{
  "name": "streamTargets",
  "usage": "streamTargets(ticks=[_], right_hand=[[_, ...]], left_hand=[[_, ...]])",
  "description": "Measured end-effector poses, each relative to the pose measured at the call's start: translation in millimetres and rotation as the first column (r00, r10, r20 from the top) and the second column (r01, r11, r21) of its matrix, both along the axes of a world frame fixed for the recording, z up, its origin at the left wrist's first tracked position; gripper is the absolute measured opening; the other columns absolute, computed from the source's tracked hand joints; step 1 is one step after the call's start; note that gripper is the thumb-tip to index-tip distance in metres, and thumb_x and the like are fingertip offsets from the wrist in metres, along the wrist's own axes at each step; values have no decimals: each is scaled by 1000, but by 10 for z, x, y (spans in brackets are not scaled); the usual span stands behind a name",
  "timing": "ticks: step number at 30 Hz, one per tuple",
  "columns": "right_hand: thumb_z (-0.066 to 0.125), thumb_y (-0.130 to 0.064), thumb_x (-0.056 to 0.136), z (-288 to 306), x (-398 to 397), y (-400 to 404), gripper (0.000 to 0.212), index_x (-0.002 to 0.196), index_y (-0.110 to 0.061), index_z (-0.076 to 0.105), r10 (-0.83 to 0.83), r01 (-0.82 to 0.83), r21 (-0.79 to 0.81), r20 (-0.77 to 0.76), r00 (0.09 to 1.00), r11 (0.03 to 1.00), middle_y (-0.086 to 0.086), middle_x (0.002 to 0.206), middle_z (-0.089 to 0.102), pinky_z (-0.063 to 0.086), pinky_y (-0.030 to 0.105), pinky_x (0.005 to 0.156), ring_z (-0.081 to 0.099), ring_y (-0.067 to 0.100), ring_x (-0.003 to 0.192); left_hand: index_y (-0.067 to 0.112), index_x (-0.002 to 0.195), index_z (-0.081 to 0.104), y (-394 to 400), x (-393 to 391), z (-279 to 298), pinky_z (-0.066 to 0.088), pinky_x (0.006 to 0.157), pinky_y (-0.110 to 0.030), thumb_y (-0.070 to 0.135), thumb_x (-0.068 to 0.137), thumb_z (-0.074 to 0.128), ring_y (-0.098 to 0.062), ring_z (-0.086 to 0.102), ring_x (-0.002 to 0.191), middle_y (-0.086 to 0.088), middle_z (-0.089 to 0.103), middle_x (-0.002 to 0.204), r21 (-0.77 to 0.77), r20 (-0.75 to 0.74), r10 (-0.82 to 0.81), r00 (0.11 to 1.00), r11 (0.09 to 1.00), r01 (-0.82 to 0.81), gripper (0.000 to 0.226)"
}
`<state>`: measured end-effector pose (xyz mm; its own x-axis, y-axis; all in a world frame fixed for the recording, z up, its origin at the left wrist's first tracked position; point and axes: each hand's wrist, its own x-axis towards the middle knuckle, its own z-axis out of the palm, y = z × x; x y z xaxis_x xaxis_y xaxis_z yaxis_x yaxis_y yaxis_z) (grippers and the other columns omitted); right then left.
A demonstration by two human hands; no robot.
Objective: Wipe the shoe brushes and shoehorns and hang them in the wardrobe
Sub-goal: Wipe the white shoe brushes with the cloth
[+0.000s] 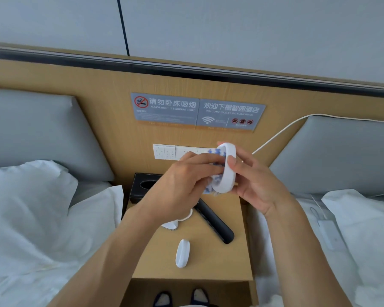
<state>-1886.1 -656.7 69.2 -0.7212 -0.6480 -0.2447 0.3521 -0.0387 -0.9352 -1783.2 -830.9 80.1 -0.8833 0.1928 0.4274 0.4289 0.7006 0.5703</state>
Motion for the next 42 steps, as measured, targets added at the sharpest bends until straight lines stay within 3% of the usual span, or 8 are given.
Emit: streamTargets(ticks=[6, 15, 19, 23, 30, 33, 36, 42], right_hand=[[78, -38, 75, -31, 38, -59, 56, 128, -27, 62, -82, 83, -25, 47, 996, 996, 10, 114, 71, 58, 43, 77, 70, 25, 96], [88, -34, 60, -38, 320, -481, 76, 126, -21, 52, -404, 433, -132, 198, 893, 892, 13, 111, 73, 59, 36, 70, 74, 26, 89], [83, -31, 76, -48, 341, -426, 54, 119, -17, 53, -378, 408, -80, 252, 891, 909, 15, 118, 67, 61, 47, 78, 72, 30, 100], [83, -29, 74, -49, 266, -242, 41, 100, -12, 56, -188, 186, 29, 209, 960, 982, 15, 113, 65, 60, 50, 83, 65, 37, 114], [71, -12, 73, 12, 160, -172, 31, 101, -13, 57, 145, -148, 2, 176, 974, 989, 4, 92, 72, 58, 29, 67, 69, 20, 85], [70, -6, 75, -3, 189, -202, 45, 116, -16, 56, 171, -160, -88, 148, 974, 983, 11, 104, 71, 59, 34, 71, 67, 25, 93], [72, -5, 76, -22, 188, -214, 58, 128, -28, 58, 86, -71, -133, 107, 991, 989, 14, 108, 71, 60, 37, 73, 69, 27, 97], [71, -13, 80, -12, 117, -143, 57, 134, -25, 58, -2, 10, -136, 59, 998, 991, 19, 122, 67, 58, 47, 83, 70, 30, 100]], left_hand=[[16, 115, 74, -72, 74, -46, 45, 100, -19, -1, 83, 69, 2, 57, 121, 17, 64, 129, 316, 224, -14, 975, 947, -59, 37], [28, 102, 69, 305, 30, -211, 43, 73, -5, 20, 75, 84, 4, 61, 85, 21, 65, 92, 420, 170, 534, 828, 721, -551, 32], [21, 101, 73, 42, -23, -147, 39, 71, 0, 17, 80, 80, 8, 59, 81, 17, 68, 89, 281, 129, 547, 827, 780, -560, 23], [21, 106, 74, -365, -46, 24, 43, 77, -7, 14, 82, 78, 0, 64, 86, 13, 72, 98, 116, 167, 405, 899, 897, -426, 25], [22, 107, 77, -479, -145, 227, 45, 76, -16, 8, 81, 77, -2, 62, 85, 9, 70, 96, 1, 110, 223, 969, 974, -224, 29], [22, 108, 76, -352, -177, 210, 50, 74, -18, 14, 81, 79, -6, 66, 82, 9, 73, 92, 80, 42, 323, 946, 942, -325, 28], [26, 109, 70, -197, -167, 175, 47, 74, -5, 20, 79, 80, 6, 66, 87, 20, 71, 93, 235, 79, 441, 894, 863, -447, 32], [23, 132, 61, 31, -38, 60, 38, 78, -3, 5, 89, 59, -6, 58, 89, 5, 66, 104, 158, 119, 376, 919, 907, -391, 47]])
